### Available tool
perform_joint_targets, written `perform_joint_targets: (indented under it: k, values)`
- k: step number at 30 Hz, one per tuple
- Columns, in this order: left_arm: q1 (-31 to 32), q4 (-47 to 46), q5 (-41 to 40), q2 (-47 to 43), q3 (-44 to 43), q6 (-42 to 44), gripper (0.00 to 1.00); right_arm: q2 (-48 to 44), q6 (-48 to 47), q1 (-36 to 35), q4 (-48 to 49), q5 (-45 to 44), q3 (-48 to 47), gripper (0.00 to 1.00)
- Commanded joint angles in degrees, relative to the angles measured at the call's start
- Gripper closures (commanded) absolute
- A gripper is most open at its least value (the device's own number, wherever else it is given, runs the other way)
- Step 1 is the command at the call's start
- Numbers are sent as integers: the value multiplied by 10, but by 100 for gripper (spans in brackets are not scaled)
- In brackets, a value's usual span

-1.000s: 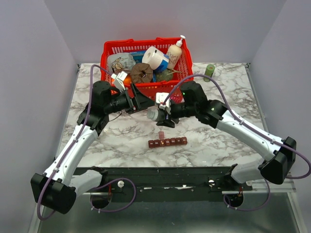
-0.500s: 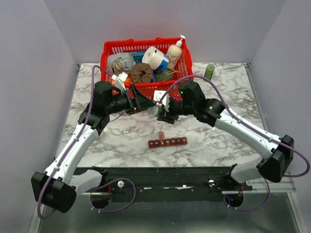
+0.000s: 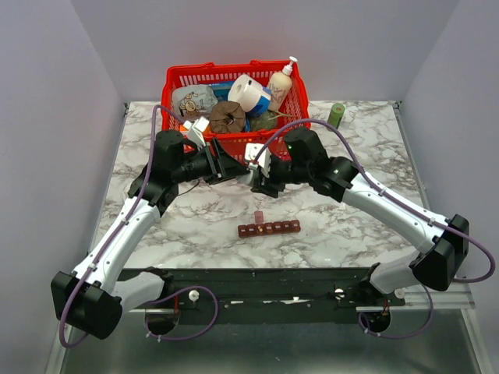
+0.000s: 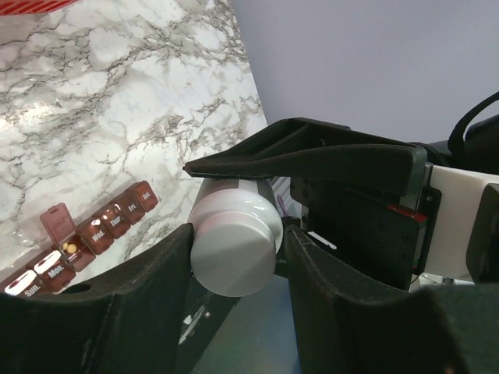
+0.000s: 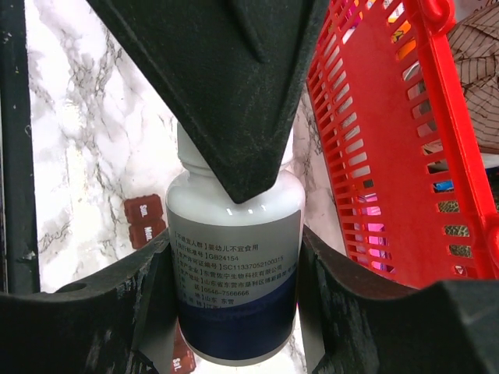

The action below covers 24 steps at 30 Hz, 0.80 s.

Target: Sort the pills into containers

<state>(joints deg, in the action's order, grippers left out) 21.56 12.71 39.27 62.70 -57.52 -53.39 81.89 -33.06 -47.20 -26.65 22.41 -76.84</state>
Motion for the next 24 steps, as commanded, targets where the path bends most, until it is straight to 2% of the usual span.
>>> perform_joint_targets:
  k: [1, 6, 9, 12, 13, 19, 23, 24]
  values:
    - [4, -1, 20, 5, -3, 5, 48, 7, 7, -3, -4, -2, -20, 92]
    - [5, -15, 35, 8, -2, 10, 65, 10, 19, -4, -13, 26, -20, 92]
    - [5, -17, 53, 10, -2, 22, 66, 16, 35, 2, -25, 77, -26, 93]
    - [4, -17, 73, 12, -3, 33, 67, 34, 60, 27, -50, 175, -49, 93]
    - [4, -18, 78, 13, -3, 35, 67, 37, 65, 36, -54, 242, -56, 93]
    - [5, -36, 112, 15, 5, 25, 67, 78, 128, 84, -68, 465, -84, 93]
    - [4, -79, 133, 13, 13, -1, 67, 100, 247, 93, 2, 560, -61, 93]
    - [5, -94, 138, 12, 13, -5, 67, 104, 275, 95, 53, 577, -52, 93]
